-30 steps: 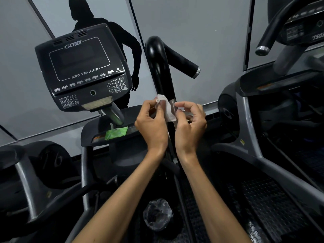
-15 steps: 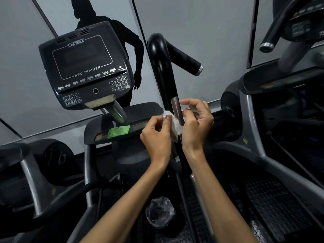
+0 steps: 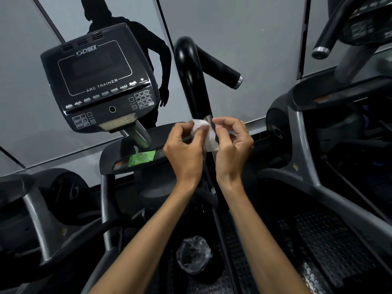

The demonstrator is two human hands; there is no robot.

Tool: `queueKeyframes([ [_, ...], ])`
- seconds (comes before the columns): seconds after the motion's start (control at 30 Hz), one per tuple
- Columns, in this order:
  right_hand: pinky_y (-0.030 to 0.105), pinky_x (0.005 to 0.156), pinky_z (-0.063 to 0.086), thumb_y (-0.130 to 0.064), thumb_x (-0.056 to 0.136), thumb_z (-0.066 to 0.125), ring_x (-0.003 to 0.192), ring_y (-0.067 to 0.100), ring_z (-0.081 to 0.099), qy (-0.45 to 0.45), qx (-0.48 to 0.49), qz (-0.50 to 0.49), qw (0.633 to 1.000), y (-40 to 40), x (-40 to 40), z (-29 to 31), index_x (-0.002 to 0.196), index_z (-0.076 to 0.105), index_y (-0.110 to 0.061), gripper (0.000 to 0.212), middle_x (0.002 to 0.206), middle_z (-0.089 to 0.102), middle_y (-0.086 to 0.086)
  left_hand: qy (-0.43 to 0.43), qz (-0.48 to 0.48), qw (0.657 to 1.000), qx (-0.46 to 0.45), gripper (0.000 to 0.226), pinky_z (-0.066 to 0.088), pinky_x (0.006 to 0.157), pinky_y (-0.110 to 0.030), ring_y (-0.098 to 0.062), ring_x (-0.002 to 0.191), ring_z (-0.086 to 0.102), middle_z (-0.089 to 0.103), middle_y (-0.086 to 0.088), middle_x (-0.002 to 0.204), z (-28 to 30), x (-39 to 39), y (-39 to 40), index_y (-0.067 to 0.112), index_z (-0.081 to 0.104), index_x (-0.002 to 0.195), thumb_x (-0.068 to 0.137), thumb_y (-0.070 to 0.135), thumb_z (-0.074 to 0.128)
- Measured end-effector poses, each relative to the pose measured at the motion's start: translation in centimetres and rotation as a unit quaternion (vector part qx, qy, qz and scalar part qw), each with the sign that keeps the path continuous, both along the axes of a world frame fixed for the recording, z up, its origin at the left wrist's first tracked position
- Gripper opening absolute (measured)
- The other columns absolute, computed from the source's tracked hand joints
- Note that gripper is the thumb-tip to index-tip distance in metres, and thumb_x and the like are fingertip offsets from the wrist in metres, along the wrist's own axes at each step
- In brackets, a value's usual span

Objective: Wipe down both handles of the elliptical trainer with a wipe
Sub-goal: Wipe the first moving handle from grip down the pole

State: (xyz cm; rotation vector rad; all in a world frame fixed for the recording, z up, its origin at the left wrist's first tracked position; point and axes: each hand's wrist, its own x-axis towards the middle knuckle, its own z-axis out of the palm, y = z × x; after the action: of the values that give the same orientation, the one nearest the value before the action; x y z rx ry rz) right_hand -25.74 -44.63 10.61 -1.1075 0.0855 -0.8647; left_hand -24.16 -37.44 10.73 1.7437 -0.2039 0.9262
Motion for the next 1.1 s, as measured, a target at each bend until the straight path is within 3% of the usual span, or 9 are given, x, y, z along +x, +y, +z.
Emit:
queueKeyframes([
  [0.07,0.051,0.084,0.056,-0.011,0.085,0.06,0.097,0.033,0.066,-0.001,0.004,0.004,1.0,-0.2,-0.1,-0.2,0.081,0.073,-0.032,0.025,0.094,0.07,-0.005,0.012,-0.016,0.999,-0.033,0.017,0.047,0.06,-0.023,-0.004,0.061,0.055,0.063,0.007,0.068,0.4,0.8,0.3,0.01,0.066,0.078,0.089,0.018,0.077],
  [0.17,0.038,0.081,0.053,-0.011,0.083,0.059,0.096,0.025,0.066,0.002,0.006,-0.007,1.0,-0.7,-0.3,-0.5,0.081,0.074,-0.027,0.022,0.094,0.071,0.001,0.052,-0.024,0.997,-0.046,0.029,0.039,0.055,-0.028,-0.005,0.057,0.041,0.05,0.004,0.06,-1.9,0.3,0.5,0.011,0.057,0.068,0.092,0.015,0.073],
  [0.27,0.041,0.08,0.053,-0.01,0.083,0.059,0.094,0.027,0.066,0.0,0.003,-0.006,1.0,-0.6,-0.2,-0.6,0.082,0.076,-0.028,0.024,0.094,0.07,-0.002,0.06,-0.01,0.998,-0.022,0.02,0.044,0.06,-0.021,-0.003,0.06,0.051,0.061,0.005,0.067,-3.2,-1.6,-0.1,0.012,0.064,0.074,0.09,0.015,0.076],
  [0.37,0.043,0.081,0.055,-0.011,0.083,0.06,0.095,0.028,0.066,0.002,-0.006,0.003,1.0,0.0,0.0,-0.6,0.086,0.077,-0.028,0.024,0.096,0.07,-0.003,0.016,-0.004,1.0,-0.009,0.013,0.05,0.061,-0.025,-0.01,0.065,0.061,0.068,0.0,0.073,-1.1,-0.3,0.3,0.009,0.071,0.079,0.088,0.017,0.077],
  [0.53,0.05,0.079,0.055,-0.004,0.082,0.06,0.096,0.029,0.067,-0.026,-0.014,0.009,1.0,0.0,0.2,-1.4,0.086,0.079,-0.026,0.03,0.093,0.072,-0.008,0.033,-0.037,0.999,-0.002,0.021,0.038,0.053,-0.025,-0.003,0.056,0.043,0.055,0.005,0.06,-1.4,0.7,1.5,0.012,0.066,0.071,0.091,0.01,0.073],
  [0.7,0.036,0.076,0.051,-0.002,0.081,0.058,0.089,0.026,0.066,-0.019,0.02,0.002,1.0,-0.1,0.3,-1.5,0.084,0.08,-0.018,0.027,0.091,0.072,-0.001,0.021,-0.007,0.999,0.048,0.018,0.045,0.057,-0.024,-0.005,0.058,0.055,0.064,0.005,0.065,-2.1,-0.6,1.2,0.011,0.069,0.073,0.089,0.015,0.076],
  [0.8,0.035,0.076,0.053,0.002,0.082,0.058,0.087,0.021,0.069,-0.021,0.021,0.016,0.999,0.1,0.1,-1.7,0.084,0.08,-0.017,0.029,0.089,0.073,0.0,0.011,-0.012,1.0,0.01,0.014,0.043,0.056,-0.023,-0.005,0.058,0.053,0.065,0.003,0.065,-0.6,0.9,1.3,0.008,0.071,0.077,0.09,0.012,0.074],
  [0.97,0.029,0.077,0.052,0.002,0.082,0.057,0.087,0.018,0.07,-0.025,0.045,0.007,0.999,-1.0,0.2,-2.2,0.081,0.078,-0.021,0.032,0.087,0.074,0.003,0.073,-0.01,0.997,0.0,0.02,0.04,0.06,-0.017,0.0,0.06,0.05,0.06,0.006,0.066,-4.5,-1.4,0.4,0.017,0.066,0.074,0.09,0.007,0.072],
  [1.1,0.023,0.074,0.05,0.006,0.083,0.057,0.082,0.013,0.068,-0.024,0.055,0.005,0.998,-1.5,0.4,-2.3,0.081,0.078,-0.02,0.034,0.088,0.074,0.01,0.026,0.006,1.0,0.007,0.018,0.048,0.067,-0.021,-0.009,0.069,0.06,0.067,0.005,0.078,-3.3,-1.0,0.0,0.026,0.066,0.079,0.088,0.014,0.075],
])
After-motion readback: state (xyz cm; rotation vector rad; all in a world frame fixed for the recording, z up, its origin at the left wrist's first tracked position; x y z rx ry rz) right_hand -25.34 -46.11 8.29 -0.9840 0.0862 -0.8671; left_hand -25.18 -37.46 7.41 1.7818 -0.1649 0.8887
